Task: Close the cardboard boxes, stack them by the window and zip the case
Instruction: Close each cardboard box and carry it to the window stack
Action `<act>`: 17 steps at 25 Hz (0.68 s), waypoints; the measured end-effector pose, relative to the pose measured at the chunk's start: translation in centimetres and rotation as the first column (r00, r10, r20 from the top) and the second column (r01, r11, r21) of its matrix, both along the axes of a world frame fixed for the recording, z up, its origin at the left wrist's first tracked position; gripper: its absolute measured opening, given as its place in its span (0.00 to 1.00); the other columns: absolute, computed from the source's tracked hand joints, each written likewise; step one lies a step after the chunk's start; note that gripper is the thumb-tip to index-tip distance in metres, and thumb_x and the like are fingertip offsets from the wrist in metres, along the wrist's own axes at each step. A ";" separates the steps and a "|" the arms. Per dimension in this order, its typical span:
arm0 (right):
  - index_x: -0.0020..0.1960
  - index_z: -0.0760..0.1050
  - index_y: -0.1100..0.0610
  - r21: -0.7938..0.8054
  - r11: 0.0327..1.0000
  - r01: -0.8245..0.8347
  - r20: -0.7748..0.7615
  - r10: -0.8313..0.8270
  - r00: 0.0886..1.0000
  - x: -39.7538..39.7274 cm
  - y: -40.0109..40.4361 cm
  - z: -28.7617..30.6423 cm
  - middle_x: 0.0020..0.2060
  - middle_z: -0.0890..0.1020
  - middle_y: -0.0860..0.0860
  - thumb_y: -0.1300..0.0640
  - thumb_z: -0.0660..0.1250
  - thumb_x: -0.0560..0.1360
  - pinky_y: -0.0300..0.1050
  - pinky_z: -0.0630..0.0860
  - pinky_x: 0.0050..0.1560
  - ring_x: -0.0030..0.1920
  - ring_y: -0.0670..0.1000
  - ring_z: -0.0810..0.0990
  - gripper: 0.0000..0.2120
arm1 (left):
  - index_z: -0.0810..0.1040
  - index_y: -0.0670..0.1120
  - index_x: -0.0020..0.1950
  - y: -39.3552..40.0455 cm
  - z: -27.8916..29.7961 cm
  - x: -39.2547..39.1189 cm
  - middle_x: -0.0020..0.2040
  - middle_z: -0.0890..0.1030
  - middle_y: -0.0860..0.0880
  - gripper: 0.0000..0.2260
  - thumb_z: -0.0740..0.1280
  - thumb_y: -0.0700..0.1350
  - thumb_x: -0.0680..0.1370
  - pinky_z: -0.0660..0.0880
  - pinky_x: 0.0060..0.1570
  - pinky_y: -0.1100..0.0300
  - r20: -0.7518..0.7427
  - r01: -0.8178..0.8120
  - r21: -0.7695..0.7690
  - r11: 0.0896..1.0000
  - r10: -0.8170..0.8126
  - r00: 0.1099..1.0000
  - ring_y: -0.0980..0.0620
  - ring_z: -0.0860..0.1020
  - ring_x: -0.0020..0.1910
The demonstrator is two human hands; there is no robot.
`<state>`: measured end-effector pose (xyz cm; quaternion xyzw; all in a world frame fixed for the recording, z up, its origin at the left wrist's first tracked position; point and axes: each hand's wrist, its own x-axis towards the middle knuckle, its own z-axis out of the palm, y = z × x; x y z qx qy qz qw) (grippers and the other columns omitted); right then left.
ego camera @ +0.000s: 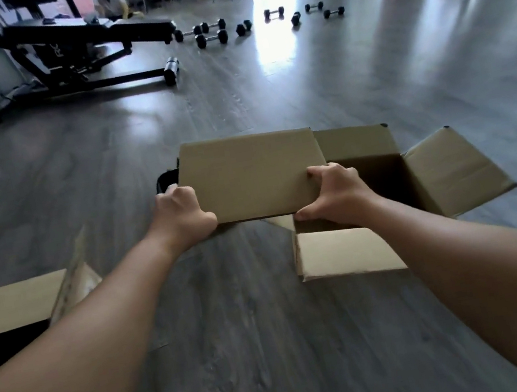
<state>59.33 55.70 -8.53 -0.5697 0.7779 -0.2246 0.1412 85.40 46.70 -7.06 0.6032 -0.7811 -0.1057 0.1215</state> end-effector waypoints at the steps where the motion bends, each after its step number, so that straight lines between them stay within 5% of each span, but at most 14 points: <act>1: 0.69 0.74 0.54 -0.001 0.999 0.038 0.007 -0.038 0.999 -2.0 0.9 -0.2 0.59 0.77 0.56 0.37 0.81 0.58 0.53 0.71 0.65 0.63 0.60 0.72 0.44 | 0.79 0.37 0.53 0.1 -0.4 -1.9 0.54 0.75 0.39 0.16 0.68 0.47 0.70 0.72 0.57 0.54 -0.025 0.044 0.000 0.999 -0.044 0.999 0.36 0.74 0.56; 10: 0.75 0.69 0.55 0.151 0.958 0.242 0.079 -0.256 0.963 -15.4 7.8 -5.6 0.66 0.74 0.56 0.46 0.84 0.59 0.50 0.68 0.70 0.69 0.61 0.69 0.48 | 0.80 0.38 0.57 3.2 -6.7 -15.6 0.60 0.75 0.44 0.22 0.75 0.50 0.69 0.73 0.57 0.59 -0.119 0.302 0.144 0.942 -0.286 0.951 0.42 0.76 0.60; 14: 0.71 0.74 0.54 0.129 0.930 0.343 -0.025 -0.343 0.939 -16.7 8.2 -8.5 0.69 0.73 0.55 0.42 0.77 0.69 0.58 0.70 0.68 0.70 0.60 0.68 0.35 | 0.75 0.39 0.63 4.0 -9.8 -16.9 0.76 0.65 0.39 0.22 0.72 0.50 0.75 0.65 0.68 0.58 -0.092 0.302 0.206 0.931 -0.289 0.953 0.42 0.65 0.74; 17: 0.70 0.76 0.51 0.124 0.925 0.360 -0.063 -0.354 0.933 -16.1 7.6 -9.7 0.73 0.69 0.55 0.40 0.72 0.74 0.62 0.68 0.69 0.73 0.59 0.65 0.28 | 0.76 0.40 0.66 3.9 -11.1 -16.6 0.80 0.60 0.44 0.21 0.67 0.51 0.78 0.63 0.71 0.56 -0.080 0.307 0.186 0.933 -0.297 0.952 0.45 0.62 0.77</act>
